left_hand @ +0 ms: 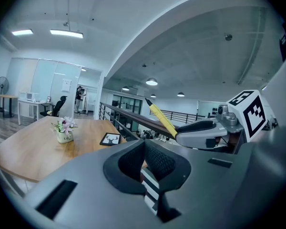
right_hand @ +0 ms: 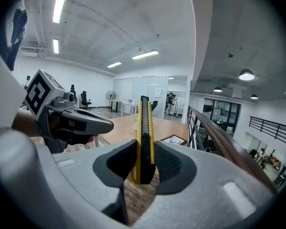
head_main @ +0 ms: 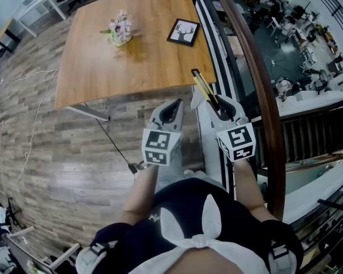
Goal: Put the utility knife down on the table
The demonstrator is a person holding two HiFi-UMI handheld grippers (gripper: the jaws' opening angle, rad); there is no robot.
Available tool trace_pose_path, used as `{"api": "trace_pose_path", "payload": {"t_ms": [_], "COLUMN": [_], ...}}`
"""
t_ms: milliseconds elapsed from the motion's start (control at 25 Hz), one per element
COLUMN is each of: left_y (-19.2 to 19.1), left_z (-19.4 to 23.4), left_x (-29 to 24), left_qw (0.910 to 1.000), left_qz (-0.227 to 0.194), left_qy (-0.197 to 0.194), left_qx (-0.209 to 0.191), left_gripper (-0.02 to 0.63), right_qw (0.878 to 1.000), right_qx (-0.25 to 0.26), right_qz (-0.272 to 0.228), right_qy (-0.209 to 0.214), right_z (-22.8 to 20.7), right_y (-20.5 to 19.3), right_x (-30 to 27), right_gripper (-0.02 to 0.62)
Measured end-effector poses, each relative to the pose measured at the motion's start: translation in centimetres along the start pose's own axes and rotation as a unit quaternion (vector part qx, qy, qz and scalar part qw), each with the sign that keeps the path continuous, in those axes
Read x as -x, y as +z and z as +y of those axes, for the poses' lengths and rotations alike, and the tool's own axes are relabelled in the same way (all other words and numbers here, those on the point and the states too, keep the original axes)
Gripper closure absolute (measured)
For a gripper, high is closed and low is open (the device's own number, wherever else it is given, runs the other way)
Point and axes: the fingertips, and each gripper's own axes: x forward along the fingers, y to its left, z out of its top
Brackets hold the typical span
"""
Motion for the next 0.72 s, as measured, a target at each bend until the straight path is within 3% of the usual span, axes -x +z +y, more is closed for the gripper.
{"api": "trace_pose_path", "payload": {"t_ms": [520, 720], "left_y": [4.2, 4.7], "left_z": [13.4, 16.5], "left_x": [-4.1, -4.9], "left_qw": [0.9993, 0.9996], "left_qz": [-0.012, -0.014], "left_qy": [0.03, 0.022], "left_qx": [0.018, 0.011], "left_gripper": [0.589, 0.589], "right_qw": [1.0, 1.0], "right_qx": [0.019, 0.016], "right_qz": [-0.013, -0.02], "right_qy": [-0.001, -0.008], "right_z": [-2.2, -2.5], "right_y": [6.4, 7.6], "right_x": [-12.6, -15.6], "right_gripper": [0.48, 0.48]}}
